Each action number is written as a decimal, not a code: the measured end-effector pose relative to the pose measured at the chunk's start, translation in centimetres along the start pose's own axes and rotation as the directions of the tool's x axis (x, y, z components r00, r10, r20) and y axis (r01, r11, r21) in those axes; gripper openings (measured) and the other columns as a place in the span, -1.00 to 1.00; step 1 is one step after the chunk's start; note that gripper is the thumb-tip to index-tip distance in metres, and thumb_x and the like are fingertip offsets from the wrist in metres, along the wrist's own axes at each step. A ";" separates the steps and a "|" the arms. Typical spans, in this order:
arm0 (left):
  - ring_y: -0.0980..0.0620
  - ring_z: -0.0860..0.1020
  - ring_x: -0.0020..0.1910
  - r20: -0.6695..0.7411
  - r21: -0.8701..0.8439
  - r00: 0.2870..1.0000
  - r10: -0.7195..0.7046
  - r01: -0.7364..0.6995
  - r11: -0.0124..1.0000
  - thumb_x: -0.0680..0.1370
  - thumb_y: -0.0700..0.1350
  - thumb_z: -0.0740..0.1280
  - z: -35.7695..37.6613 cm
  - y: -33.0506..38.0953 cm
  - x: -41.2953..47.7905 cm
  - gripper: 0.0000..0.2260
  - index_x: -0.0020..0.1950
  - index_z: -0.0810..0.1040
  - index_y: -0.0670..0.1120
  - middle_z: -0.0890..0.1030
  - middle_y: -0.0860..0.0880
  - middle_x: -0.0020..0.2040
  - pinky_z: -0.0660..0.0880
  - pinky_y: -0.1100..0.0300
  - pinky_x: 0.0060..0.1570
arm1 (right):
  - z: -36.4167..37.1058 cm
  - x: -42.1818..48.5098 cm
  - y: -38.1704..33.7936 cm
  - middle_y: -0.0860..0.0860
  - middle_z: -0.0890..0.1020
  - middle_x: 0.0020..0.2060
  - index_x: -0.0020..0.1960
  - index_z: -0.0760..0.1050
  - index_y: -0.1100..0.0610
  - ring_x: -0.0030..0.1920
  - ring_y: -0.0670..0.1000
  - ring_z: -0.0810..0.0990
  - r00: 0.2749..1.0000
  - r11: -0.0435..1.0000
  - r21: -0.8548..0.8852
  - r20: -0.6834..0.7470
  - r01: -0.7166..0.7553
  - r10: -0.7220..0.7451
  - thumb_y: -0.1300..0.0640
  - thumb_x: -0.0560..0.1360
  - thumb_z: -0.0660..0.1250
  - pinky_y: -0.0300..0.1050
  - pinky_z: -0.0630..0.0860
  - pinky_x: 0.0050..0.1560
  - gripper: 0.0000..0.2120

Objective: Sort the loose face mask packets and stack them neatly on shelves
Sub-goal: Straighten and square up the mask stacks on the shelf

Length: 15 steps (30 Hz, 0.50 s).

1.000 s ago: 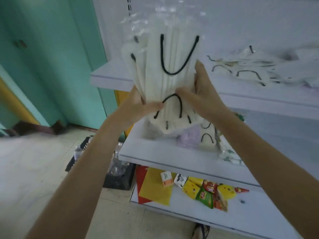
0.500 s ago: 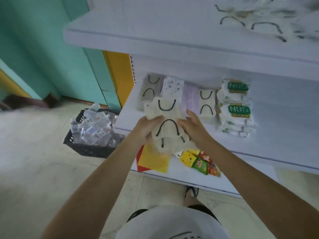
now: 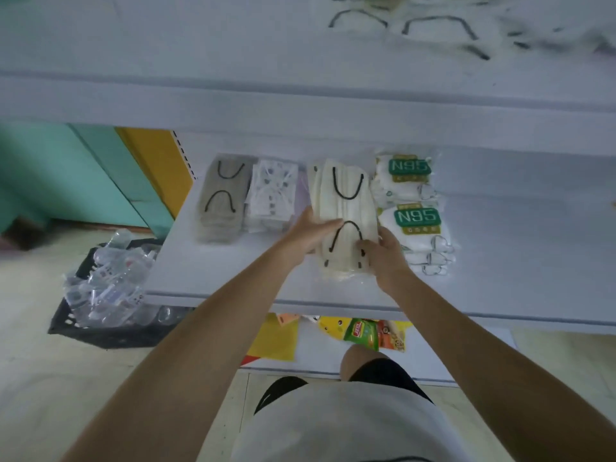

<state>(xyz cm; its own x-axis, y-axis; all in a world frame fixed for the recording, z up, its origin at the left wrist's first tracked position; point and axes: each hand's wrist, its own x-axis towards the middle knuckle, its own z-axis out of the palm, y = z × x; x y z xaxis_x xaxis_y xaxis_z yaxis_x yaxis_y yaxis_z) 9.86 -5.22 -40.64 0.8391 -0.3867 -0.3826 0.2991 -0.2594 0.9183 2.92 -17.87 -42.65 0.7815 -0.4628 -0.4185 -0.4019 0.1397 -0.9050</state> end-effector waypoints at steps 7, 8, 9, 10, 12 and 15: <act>-0.14 0.20 0.45 0.081 0.877 0.972 0.222 -0.176 0.447 0.61 -0.15 0.15 -0.5 -4.0 8.2 -0.61 0.43 0.28 -0.19 0.25 -0.18 0.47 0.22 -0.01 0.38 | -0.3 8.0 -0.7 0.04 0.52 -0.03 0.29 0.36 0.14 -0.05 0.05 0.47 0.969 0.961 -0.234 -0.164 0.146 -0.187 0.37 0.44 0.13 -0.12 0.39 -0.11 -0.56; -0.12 0.07 0.50 0.130 0.917 0.979 0.160 -0.180 0.356 0.59 -0.11 0.20 -0.9 -4.9 8.7 -0.50 0.50 0.16 -0.14 0.12 -0.13 0.53 0.12 -0.02 0.44 | -0.1 8.6 -0.5 0.06 0.53 -0.01 0.29 0.35 0.14 -0.06 0.05 0.46 0.968 0.953 -0.263 -0.156 0.149 -0.195 0.38 0.44 0.12 -0.13 0.38 -0.11 -0.56; -0.13 0.01 0.51 0.157 0.938 0.979 0.127 -0.188 0.292 0.57 -0.07 0.26 -1.2 -5.5 8.8 -0.41 0.53 0.08 -0.11 0.05 -0.11 0.54 0.08 -0.03 0.46 | 0.2 9.1 -0.4 0.08 0.54 0.02 0.29 0.34 0.14 -0.07 0.05 0.46 0.972 0.949 -0.282 -0.146 0.139 -0.185 0.38 0.45 0.12 -0.14 0.37 -0.12 -0.56; -0.14 0.02 0.50 0.166 0.947 0.978 0.124 -0.193 0.256 0.55 -0.06 0.30 -1.4 -6.1 8.9 -0.36 0.53 0.05 -0.11 0.03 -0.11 0.54 0.10 -0.04 0.45 | 0.4 9.4 -0.2 0.11 0.54 0.06 0.30 0.33 0.14 -0.06 0.06 0.48 0.977 0.947 -0.299 -0.137 0.119 -0.166 0.38 0.46 0.12 -0.14 0.38 -0.11 -0.57; -0.15 0.06 0.48 0.163 0.955 0.973 0.161 -0.196 0.224 0.52 -0.11 0.33 -1.4 -6.9 8.8 -0.33 0.52 0.03 -0.12 0.05 -0.11 0.52 0.15 -0.03 0.43 | 0.9 9.7 -0.2 0.13 0.53 0.15 0.36 0.29 0.14 0.05 0.13 0.52 0.986 0.936 -0.341 -0.109 0.082 -0.126 0.33 0.47 0.15 -0.09 0.46 -0.04 -0.54; -0.13 0.07 0.48 0.106 0.950 0.970 0.219 -0.164 0.265 0.53 -0.20 0.29 -1.1 -7.3 8.9 -0.36 0.53 0.04 -0.14 0.09 -0.11 0.50 0.19 0.01 0.41 | 1.4 9.9 -0.8 0.03 0.58 0.06 0.34 0.33 0.07 -0.03 0.07 0.57 0.989 0.944 -0.301 -0.014 0.138 -0.149 0.26 0.44 0.20 -0.04 0.52 -0.16 -0.53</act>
<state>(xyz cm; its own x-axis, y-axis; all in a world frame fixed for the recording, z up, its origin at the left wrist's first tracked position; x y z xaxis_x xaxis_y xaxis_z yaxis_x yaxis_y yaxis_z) 15.63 -5.75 -50.66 0.8311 -0.5260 -0.1804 -0.4901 -0.8462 0.2093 11.64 -21.31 -46.20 0.8258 -0.4907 -0.2780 -0.4152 -0.1955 -0.8885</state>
